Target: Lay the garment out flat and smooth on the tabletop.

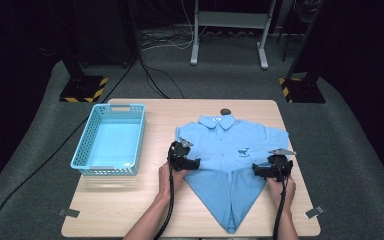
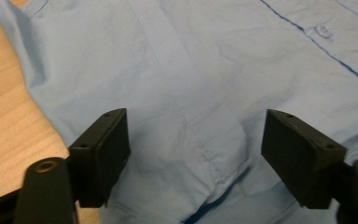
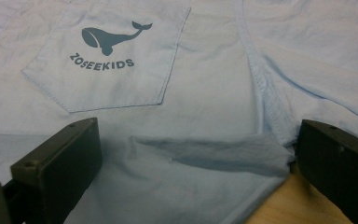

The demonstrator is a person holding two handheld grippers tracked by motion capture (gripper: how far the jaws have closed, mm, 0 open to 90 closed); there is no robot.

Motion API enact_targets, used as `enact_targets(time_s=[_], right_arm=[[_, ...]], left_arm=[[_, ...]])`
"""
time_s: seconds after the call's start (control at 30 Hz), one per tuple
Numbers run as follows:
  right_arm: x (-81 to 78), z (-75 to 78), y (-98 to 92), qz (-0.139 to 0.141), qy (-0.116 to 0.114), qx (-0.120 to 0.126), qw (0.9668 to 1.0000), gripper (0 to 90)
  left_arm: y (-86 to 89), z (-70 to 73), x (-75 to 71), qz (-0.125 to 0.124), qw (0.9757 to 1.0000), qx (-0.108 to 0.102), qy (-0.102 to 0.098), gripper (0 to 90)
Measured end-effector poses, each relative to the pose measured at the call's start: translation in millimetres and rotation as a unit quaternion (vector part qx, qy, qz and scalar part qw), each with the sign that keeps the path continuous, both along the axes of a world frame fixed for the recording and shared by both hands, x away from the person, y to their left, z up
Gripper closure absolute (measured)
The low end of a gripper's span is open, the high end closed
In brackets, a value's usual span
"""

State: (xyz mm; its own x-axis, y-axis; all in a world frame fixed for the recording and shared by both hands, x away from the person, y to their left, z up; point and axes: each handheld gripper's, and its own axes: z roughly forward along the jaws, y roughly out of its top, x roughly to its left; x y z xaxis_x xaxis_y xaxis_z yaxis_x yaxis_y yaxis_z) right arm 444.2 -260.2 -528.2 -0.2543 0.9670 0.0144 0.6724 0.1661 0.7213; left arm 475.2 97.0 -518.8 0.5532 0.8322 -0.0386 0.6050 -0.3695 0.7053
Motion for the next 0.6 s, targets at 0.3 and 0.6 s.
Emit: enact_targets(time_s=[0.3,0.6], right_arm=[[0.0,0.0,0.0,0.000,0.000,0.000,1.0000,0.2],[0.0,0.0,0.1,0.001,0.001,0.001,1.0000,0.2]], left_arm=[[2.6,-6.9,-9.3,0.004,0.9987,-0.008,-0.051,48.7],[-6.2,-7.4,-18.7,-0.011,0.9950,0.035,-0.093,68.6]])
